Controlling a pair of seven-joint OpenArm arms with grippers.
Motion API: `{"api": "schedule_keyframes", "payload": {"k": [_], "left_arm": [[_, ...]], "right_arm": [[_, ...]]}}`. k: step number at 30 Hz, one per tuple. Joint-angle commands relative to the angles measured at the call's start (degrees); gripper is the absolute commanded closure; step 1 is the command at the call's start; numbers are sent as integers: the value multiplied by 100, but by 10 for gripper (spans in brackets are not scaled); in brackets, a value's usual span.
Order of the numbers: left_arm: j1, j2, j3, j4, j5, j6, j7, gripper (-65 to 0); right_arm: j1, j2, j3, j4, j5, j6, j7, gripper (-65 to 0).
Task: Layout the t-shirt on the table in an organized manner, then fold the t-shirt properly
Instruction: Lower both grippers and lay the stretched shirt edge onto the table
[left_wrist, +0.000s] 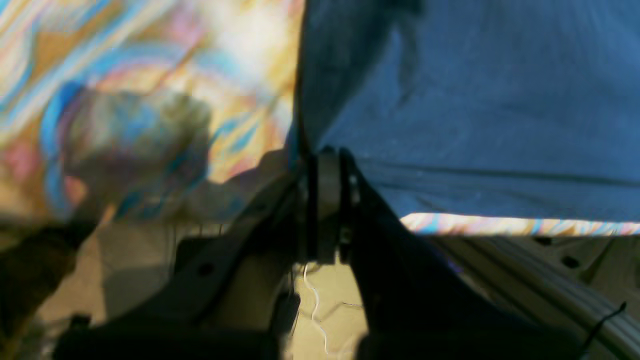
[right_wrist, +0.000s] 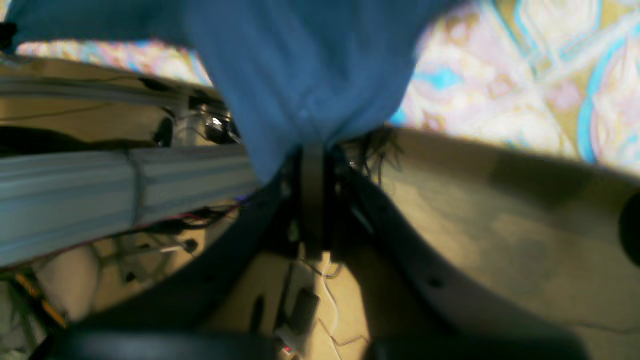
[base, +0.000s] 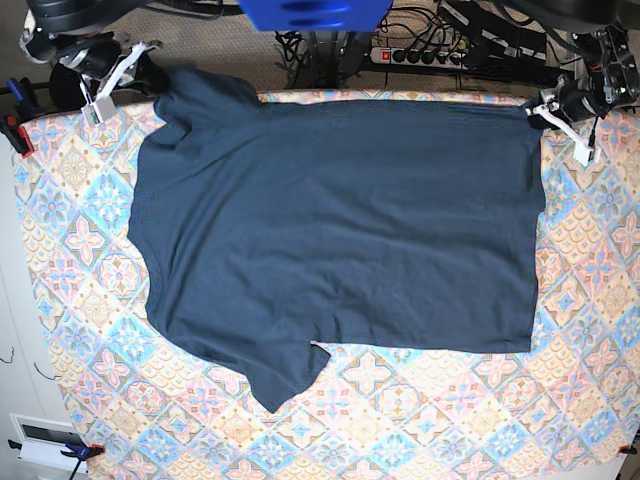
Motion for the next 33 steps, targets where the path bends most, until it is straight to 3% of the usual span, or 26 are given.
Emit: {"api": "schedule_keyframes", "payload": {"k": [1,5,10,17,26,33], "left_arm": [[139,-155,-113,243,-94,-1,-69,0],[473,-155,-148,788,-217,-1,-105,0],[473,-102,-543,849,-709,-1,-113,0],[-327,73,-1220,858,-1140,8,353,0],[-1338,319,-1299,832,-1034,43,581,0],[-2174,777,-1080,832,117,43,581,0]], "right_arm": [[-69,62,111,73,196,14,-29,-7],[-69,62,155,82,785,14,-144,-7],[-43,62,155,82,935,14,-144,-7],[854,45,155,82,935,14,-144,-7],[2304,27,120,-6,873,14,-100,-7],[3087,27,85,-788,653,14,-100,-7]]}}
